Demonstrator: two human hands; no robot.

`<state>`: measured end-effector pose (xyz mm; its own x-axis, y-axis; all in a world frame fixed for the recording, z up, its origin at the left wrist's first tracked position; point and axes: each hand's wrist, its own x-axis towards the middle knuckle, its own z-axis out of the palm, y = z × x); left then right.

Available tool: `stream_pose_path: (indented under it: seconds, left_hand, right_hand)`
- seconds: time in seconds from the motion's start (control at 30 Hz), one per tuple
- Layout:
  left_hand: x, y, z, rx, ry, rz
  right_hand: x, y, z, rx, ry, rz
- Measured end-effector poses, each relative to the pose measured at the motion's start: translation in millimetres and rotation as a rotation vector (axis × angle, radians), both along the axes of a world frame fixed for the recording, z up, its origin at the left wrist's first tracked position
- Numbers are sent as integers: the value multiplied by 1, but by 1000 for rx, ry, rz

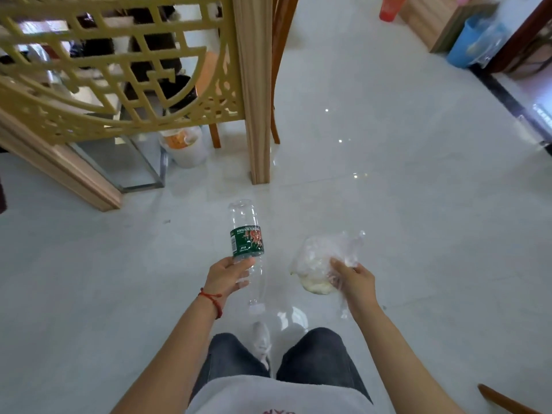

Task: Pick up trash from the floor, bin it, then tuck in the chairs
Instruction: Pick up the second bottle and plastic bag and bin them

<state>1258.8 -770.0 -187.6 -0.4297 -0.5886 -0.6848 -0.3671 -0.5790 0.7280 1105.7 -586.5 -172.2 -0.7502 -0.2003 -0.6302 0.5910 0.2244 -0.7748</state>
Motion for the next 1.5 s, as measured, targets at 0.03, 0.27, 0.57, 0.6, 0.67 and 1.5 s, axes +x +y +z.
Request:
stream_pose_path:
  seconds: [0.03, 0.27, 0.57, 0.6, 0.67, 1.5]
  left_hand:
    - [-9, -10, 1, 4, 2, -11]
    - [-83, -57, -7, 19, -25, -81]
    - [-222, -106, -7, 19, -37, -175]
    - [-238, -109, -4, 19, -29, -189]
    - [-268, -114, -1, 25, -24, -227]
    - [-658, -76, -5, 19, -32, -1172]
  right_hand:
    - [-7, -8, 0, 8, -4, -10]
    - [-72, -55, -3, 5, -42, -56]
    - [-193, -92, -8, -37, -75, -152]
    - [-206, -94, -7, -44, -81, -167]
    - [-227, -95, -8, -36, -85, -204]
    - [-399, -46, -7, -52, -126, -1175]
